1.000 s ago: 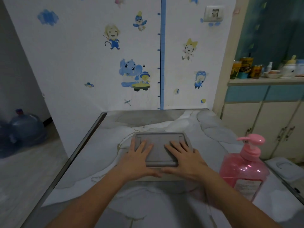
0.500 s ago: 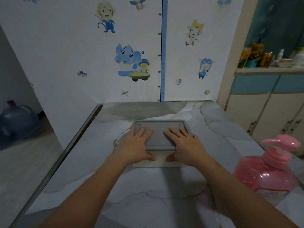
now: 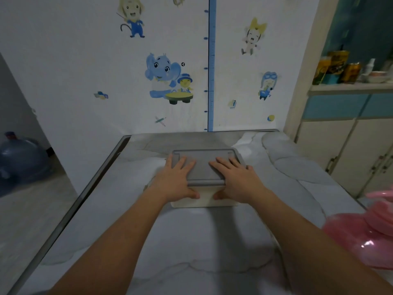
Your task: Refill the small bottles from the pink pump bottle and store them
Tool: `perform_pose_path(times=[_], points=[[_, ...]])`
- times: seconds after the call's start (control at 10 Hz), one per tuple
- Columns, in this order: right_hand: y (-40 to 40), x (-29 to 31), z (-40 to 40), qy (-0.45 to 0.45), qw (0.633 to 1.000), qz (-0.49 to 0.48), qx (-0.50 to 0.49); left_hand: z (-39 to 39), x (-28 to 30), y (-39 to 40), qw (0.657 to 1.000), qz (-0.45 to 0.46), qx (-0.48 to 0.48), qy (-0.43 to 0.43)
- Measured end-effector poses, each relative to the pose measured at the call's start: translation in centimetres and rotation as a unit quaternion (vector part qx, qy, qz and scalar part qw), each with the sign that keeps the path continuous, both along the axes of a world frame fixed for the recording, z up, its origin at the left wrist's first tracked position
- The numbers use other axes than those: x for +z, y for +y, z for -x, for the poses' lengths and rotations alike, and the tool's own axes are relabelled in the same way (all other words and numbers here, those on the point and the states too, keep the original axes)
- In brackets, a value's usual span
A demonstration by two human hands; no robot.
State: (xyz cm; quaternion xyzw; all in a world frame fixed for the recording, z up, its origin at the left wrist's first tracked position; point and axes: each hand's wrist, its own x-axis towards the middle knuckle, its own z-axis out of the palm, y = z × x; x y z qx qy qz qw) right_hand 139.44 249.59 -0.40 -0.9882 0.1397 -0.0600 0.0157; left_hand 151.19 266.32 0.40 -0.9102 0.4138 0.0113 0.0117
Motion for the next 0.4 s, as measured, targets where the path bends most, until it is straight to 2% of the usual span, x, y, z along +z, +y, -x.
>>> perform_pose_path(times=[0.1,0.2,0.4], points=[[0.3,0.7,0.4,0.009,1.000,0.013,0.008,0.0,0.3,0.0,1.000,-0.002,0.007,0.015],[0.9,1.7,0.8,0.026,0.998,0.057,0.020,0.2,1.4,0.3,0.999,-0.045,0.008,0.012],[2.5,4.0,1.7,0.011,0.999,-0.035,0.005,2.5,3.9,0.8,0.997,0.041,0.025,0.060]])
